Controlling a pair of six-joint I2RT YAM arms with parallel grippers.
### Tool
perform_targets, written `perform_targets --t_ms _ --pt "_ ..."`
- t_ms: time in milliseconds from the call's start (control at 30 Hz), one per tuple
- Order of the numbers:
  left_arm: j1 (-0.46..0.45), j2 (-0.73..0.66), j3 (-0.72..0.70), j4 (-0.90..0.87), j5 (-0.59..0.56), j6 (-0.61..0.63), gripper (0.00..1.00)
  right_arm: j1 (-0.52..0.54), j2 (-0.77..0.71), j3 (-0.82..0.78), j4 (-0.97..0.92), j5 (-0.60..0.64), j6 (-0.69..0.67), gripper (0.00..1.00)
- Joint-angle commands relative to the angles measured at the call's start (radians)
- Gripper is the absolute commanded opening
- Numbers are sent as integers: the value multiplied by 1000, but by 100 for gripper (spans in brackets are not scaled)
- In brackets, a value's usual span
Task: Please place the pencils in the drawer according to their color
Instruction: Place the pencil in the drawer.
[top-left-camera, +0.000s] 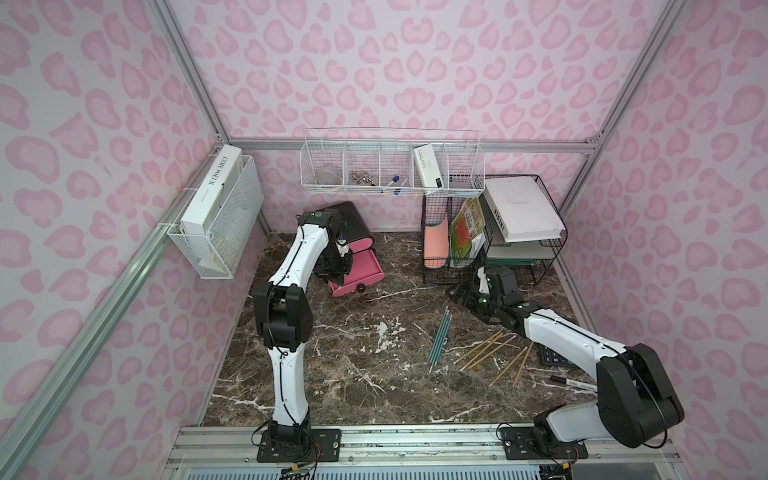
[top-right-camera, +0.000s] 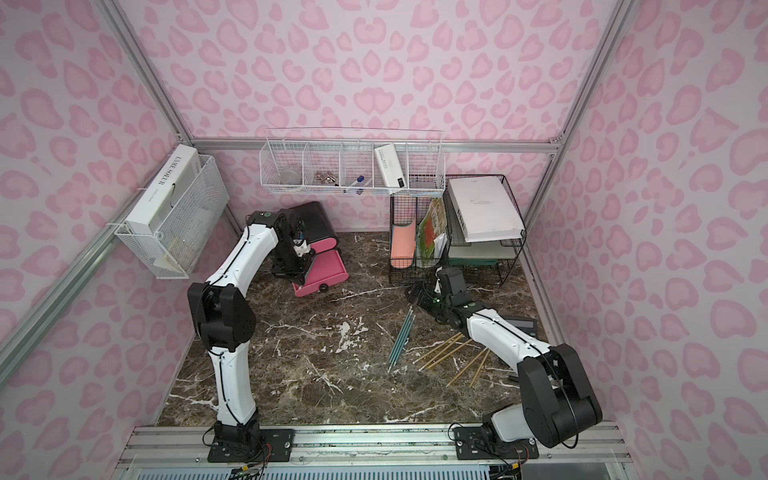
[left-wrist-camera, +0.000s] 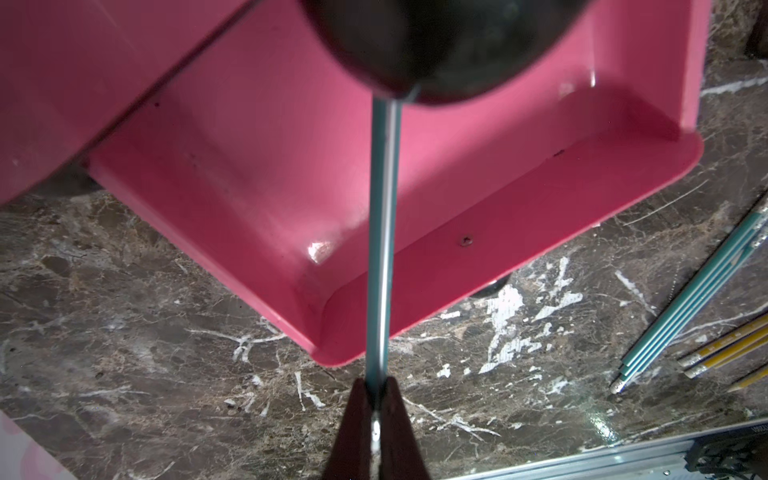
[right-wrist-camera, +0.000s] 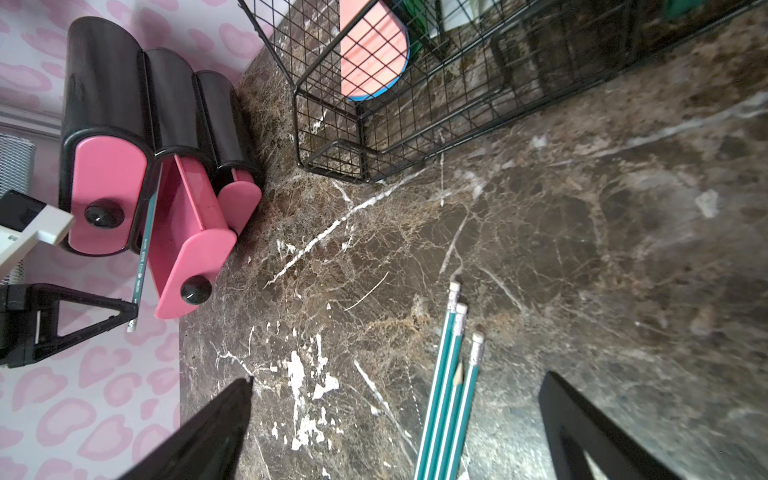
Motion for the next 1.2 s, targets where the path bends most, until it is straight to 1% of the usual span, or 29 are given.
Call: perform_targets --t_ms 0,167,200,300,333,400,467,533,633,733,900,1167 --pt "8 18 21 0 -24 -22 0 4 -2 -1 20 -2 10 99" --pt "8 16 38 8 -45 -26 1 5 -9 2 8 2 6 99" --pt "9 12 40 10 -45 -27 7 5 -11 3 7 3 5 99" --pt "8 3 40 14 -40 -30 31 5 -16 0 6 5 5 99" --pt "8 0 39 14 -35 -31 37 5 -17 -1 6 5 6 99" --pt "8 -9 35 15 -34 -32 54 5 -16 -3 6 4 5 99" --pt "8 -18 29 19 -35 -32 63 5 -16 -2 6 4 5 99" --pt "8 -29 26 20 -38 -33 68 7 -17 -1 6 2 4 99" --pt "8 -49 22 23 -33 -37 71 6 -17 0 4 3 2 99" --pt "9 -75 12 31 -17 -43 72 6 -17 -1 2 2 0 99" --pt "8 -132 -82 91 -50 -60 72 6 -17 -1 3 3 -1 99" --pt "5 -163 -237 262 -79 -80 66 6 -18 -1 1 5 2 99"
